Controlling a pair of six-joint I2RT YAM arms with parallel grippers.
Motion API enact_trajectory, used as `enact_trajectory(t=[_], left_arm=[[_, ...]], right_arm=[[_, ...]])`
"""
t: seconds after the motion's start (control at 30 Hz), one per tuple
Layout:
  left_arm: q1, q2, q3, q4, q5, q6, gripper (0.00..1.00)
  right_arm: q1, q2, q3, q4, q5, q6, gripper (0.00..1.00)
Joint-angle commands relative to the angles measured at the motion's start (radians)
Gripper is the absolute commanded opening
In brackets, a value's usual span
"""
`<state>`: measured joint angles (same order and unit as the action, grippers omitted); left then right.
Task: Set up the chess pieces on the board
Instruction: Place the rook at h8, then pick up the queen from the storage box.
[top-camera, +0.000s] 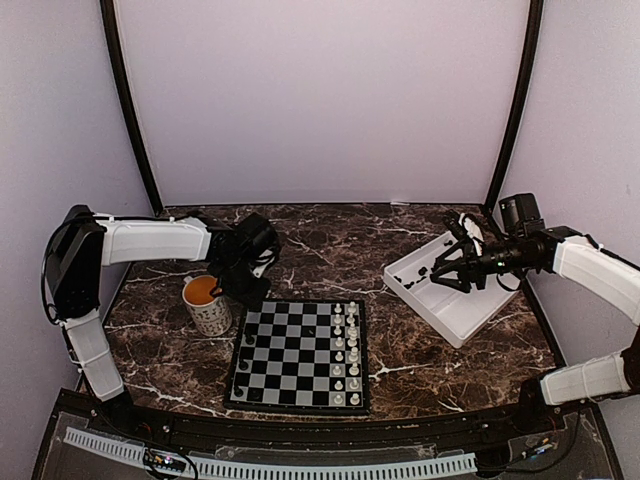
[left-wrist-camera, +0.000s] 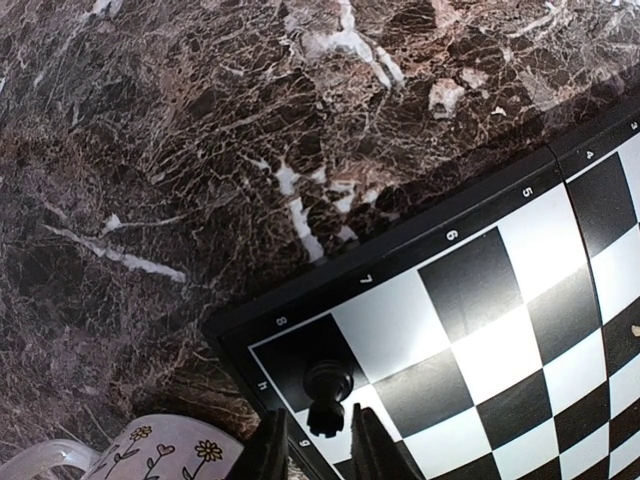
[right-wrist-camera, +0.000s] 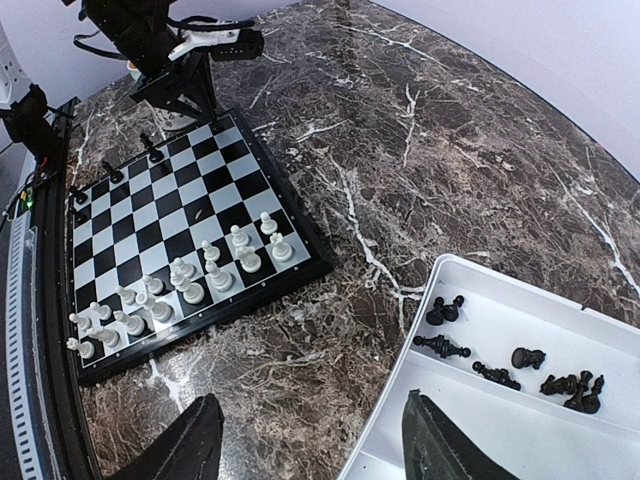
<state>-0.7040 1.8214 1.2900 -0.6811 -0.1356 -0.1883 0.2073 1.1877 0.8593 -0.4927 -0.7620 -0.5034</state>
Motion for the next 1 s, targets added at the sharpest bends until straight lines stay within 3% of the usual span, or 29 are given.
enact_trajectory(t=[0.0,0.1,0.2,0.3,0.43,0.5,0.57,0.6,0.63,0.67,0.73,0.9,0.97], left_arm=[[0.001,-0.019,0.041,-0.004,0.009,0.001,0.29],[0.0,-0.064,0.081,-0.01,0.018,0.015,0.37],[-0.005,-0.119,0.151,-0.029,0.03,0.034,0.54],[-0.011,-0.173,0.173,0.007,0.081,0.087,0.58],[-0.016,-0.301,0.045,0.244,0.181,0.131,0.6],[-0.017,-0.365,-0.034,0.38,0.16,0.139,0.64],[-0.015,-0.444,-0.168,0.555,0.05,0.157,0.82],[-0.013,-0.505,-0.22,0.733,-0.023,0.16,0.95],[-0.001,-0.534,-0.322,0.812,-0.035,0.155,0.97],[0.007,-0.582,-0.361,0.94,-0.013,0.148,0.98],[0.025,-0.606,-0.404,1.006,0.027,0.124,0.99],[0.028,-0.469,-0.224,0.755,0.116,0.179,0.82],[0.029,-0.42,-0.178,0.707,0.212,0.182,0.77]], right_arm=[[-0.006,0.008,0.021,-0.001,-0.002,-0.01,0.63],[-0.007,0.025,0.084,-0.058,0.007,-0.025,0.63],[-0.008,0.06,0.177,-0.131,0.037,-0.056,0.63],[-0.015,0.111,0.241,-0.152,0.138,-0.057,0.63],[-0.028,0.243,0.339,-0.149,0.313,-0.032,0.59],[-0.03,0.319,0.416,-0.178,0.385,-0.028,0.52],[-0.034,0.392,0.482,-0.198,0.457,-0.032,0.46],[-0.035,0.426,0.51,-0.205,0.493,-0.036,0.43],[-0.035,0.461,0.542,-0.212,0.524,-0.041,0.41],[-0.035,0.497,0.575,-0.222,0.561,-0.042,0.39],[-0.036,0.571,0.641,-0.246,0.625,-0.047,0.35],[-0.042,0.77,0.818,-0.315,0.779,-0.081,0.26],[-0.043,0.832,0.873,-0.339,0.822,-0.117,0.24]])
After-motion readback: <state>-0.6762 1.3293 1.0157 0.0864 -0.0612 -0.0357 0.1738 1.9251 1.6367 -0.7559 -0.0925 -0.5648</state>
